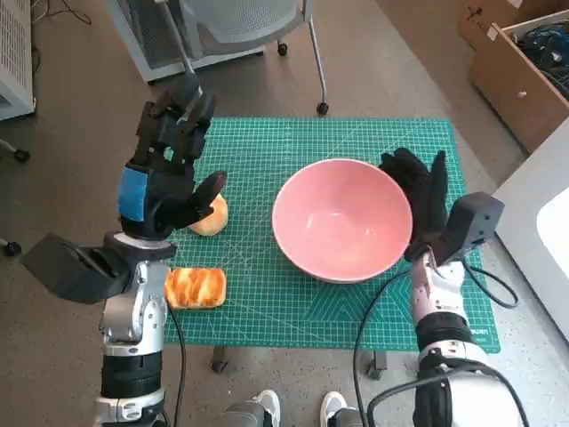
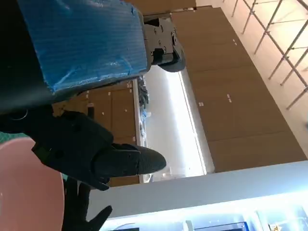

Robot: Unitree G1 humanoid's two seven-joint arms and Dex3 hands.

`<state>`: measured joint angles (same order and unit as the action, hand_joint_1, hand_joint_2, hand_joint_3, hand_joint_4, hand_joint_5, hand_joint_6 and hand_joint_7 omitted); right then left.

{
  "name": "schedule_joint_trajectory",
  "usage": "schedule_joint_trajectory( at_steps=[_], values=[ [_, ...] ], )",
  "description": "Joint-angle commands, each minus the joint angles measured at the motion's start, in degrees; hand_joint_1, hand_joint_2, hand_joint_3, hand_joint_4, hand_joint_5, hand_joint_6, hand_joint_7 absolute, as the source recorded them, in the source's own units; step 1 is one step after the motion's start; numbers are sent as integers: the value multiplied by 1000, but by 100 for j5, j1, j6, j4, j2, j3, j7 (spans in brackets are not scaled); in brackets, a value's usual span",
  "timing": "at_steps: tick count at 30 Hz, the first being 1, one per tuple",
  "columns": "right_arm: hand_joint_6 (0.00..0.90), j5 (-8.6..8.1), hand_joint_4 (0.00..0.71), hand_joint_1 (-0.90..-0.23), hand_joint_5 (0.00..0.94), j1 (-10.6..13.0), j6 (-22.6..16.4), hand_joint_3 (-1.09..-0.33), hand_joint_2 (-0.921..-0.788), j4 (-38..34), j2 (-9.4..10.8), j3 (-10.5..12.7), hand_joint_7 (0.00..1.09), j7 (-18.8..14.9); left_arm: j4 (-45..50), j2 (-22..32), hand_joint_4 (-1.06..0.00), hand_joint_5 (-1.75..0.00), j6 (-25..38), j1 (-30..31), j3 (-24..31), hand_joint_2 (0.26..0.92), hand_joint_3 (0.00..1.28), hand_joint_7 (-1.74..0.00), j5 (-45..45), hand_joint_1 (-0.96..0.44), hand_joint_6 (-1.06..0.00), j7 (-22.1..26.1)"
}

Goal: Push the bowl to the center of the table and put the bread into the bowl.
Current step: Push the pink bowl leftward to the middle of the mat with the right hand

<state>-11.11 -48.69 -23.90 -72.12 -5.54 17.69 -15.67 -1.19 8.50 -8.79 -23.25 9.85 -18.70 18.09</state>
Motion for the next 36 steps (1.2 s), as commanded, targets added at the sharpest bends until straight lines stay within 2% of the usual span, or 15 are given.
schedule_joint_trajectory(
  at_steps=[1,8,26,33,36],
  values=[
    [112,24,191,-553,3,-73,134,-899,-921,-21,125,-39,319,-40,144,11,-1,-281,-9,66,3,779,346,-625,0,-423,1,-29],
    [73,97,189,-549,3,-150,123,-910,-921,19,245,-142,379,12,161,11,0,-282,4,79,-6,785,335,-631,4,-422,1,-39],
    [53,159,192,-557,3,-117,167,-909,-921,25,258,-244,406,-59,-25,-4,1,-287,-85,5,-8,796,315,-625,3,-424,1,-16],
    [50,180,188,-555,1,-76,139,-915,-921,111,198,-296,408,-110,-53,-39,1,-275,-83,-34,-47,802,310,-612,-9,-425,1,5],
    [52,152,190,-559,2,-54,119,-913,-921,155,98,-274,412,-170,-51,-51,1,-270,-64,-25,-51,803,310,-607,-39,-425,1,23]
  ],
)
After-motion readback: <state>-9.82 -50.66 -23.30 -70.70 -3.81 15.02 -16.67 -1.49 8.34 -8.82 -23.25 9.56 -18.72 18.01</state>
